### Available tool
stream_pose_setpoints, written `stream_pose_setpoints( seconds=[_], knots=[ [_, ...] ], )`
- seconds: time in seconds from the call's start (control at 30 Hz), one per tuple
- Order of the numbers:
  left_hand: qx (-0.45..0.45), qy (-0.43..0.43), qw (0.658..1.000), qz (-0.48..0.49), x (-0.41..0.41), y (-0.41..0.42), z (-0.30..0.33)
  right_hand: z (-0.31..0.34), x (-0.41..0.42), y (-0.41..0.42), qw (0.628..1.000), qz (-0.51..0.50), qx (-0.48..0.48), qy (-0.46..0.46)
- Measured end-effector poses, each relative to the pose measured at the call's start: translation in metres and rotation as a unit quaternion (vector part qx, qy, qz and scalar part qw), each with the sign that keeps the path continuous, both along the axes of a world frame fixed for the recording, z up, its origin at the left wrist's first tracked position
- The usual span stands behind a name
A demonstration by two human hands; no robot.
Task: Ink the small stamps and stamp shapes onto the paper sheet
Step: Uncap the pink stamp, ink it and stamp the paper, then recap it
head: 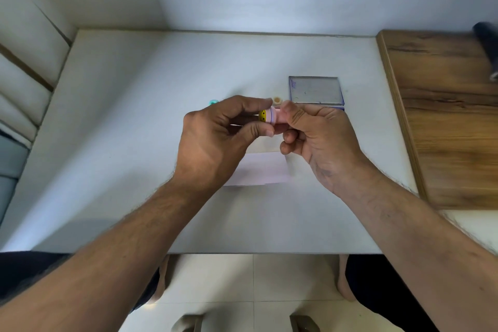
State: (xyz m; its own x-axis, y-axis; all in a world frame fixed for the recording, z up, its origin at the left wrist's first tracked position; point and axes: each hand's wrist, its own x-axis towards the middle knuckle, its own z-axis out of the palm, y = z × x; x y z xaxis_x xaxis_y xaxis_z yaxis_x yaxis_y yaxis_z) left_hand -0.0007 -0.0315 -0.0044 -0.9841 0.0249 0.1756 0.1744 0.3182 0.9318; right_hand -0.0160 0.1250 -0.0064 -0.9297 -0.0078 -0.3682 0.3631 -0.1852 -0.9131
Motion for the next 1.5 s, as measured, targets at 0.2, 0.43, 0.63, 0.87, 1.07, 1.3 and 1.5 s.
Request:
stream_pose_setpoints(
  seconds=[0.2,0.43,0.63,0.87,1.07,1.3,1.5],
  knots=[
    [-0.022,0.001,1.000,0.007,0.006,0.000,-0.005,-0.001,0.003,0.002,0.999,0.012,0.043,0.022],
    [0.051,-0.082,0.994,0.044,-0.004,-0.008,-0.016,-0.003,-0.003,0.006,0.999,-0.024,0.026,0.006],
    [0.023,-0.116,0.992,0.037,-0.004,-0.007,-0.016,-0.006,-0.007,0.013,0.997,-0.076,0.020,-0.014],
    [-0.093,-0.117,0.988,0.043,0.003,-0.005,-0.017,-0.006,-0.008,0.012,0.997,-0.076,0.015,-0.015],
    [-0.228,-0.098,0.968,0.026,0.003,-0.006,-0.019,-0.006,-0.008,0.012,0.996,-0.081,0.013,-0.019],
    [-0.342,-0.017,0.939,-0.008,0.001,-0.009,-0.026,-0.007,-0.006,0.013,0.997,-0.078,0.016,-0.018],
    [-0.347,-0.022,0.938,-0.004,0.001,-0.010,-0.030,-0.009,-0.005,0.013,0.997,-0.073,0.016,-0.020]
  ],
)
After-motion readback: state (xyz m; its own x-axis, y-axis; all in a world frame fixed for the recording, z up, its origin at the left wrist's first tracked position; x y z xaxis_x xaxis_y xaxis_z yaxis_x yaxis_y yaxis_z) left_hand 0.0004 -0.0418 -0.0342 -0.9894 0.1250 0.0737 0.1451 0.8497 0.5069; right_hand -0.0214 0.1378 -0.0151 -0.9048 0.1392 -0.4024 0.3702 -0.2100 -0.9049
